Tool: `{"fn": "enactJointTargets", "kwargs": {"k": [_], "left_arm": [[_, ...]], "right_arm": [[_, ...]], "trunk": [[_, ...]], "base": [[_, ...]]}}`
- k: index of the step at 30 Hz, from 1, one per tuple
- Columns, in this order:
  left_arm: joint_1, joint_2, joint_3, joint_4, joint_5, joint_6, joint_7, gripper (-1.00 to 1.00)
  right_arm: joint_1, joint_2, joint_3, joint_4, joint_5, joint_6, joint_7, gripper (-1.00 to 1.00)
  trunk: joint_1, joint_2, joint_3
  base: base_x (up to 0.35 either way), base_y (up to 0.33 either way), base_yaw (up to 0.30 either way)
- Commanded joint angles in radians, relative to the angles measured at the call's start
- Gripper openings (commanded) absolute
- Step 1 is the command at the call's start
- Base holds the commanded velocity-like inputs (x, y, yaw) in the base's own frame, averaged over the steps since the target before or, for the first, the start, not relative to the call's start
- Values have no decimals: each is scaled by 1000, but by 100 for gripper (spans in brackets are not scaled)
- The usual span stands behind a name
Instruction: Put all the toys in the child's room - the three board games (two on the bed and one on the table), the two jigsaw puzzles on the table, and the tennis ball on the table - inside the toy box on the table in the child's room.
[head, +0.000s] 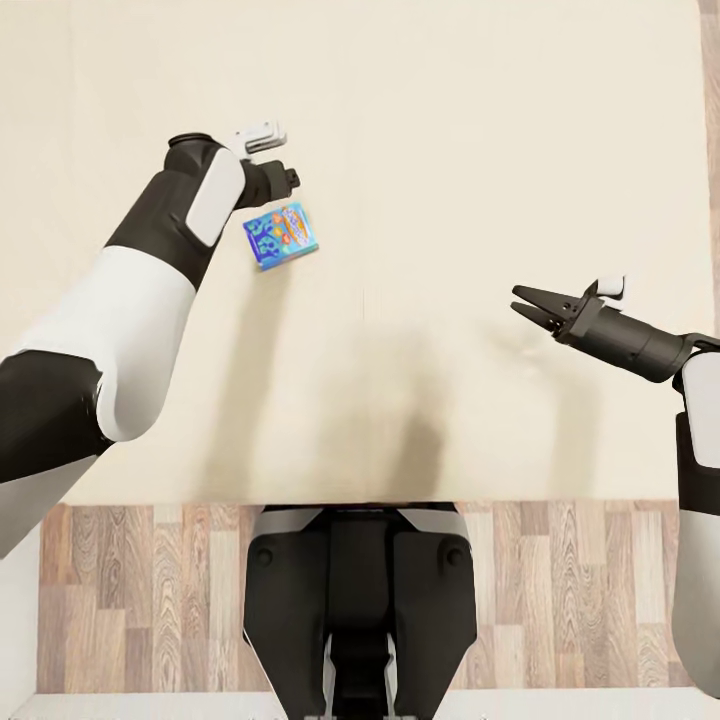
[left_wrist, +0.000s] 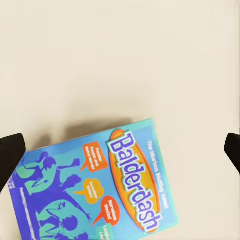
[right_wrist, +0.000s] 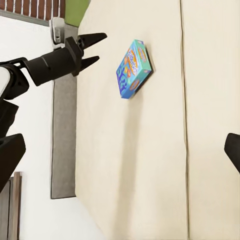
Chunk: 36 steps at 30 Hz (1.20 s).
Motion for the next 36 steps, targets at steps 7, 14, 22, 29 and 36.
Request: {"fn": "enactJointTargets", "kwargs": {"k": [7,14,22,29,36], "left_arm": [[-1,1,-4,-46,9,7,27,100],[-7,1,-5,-57,9,8,50,100],[-11,1,-7,-59,9,9,54,100],[-11,0,-8,-59,8,10,56,100],[-11,0,-8,-59,8,10,56,100]], "right_arm": [[0,-1,-3,-7,5,5,6,100],[0,-1,-7,-18,5,5,6,100],[5,-2,-8,-21,5,5,6,100],[6,-2,-9,-21,4,5,6,100],[6,-2,-9,-21,3,5,6,100]], "trunk": [[1,-2,-13],[1,-2,-24],[1,-2,-34],[1,-2,-35],[1,-2,-35]], "base": [[0,0,0],[0,0,0],[0,0,0],[0,0,0],[0,0,0]]}}
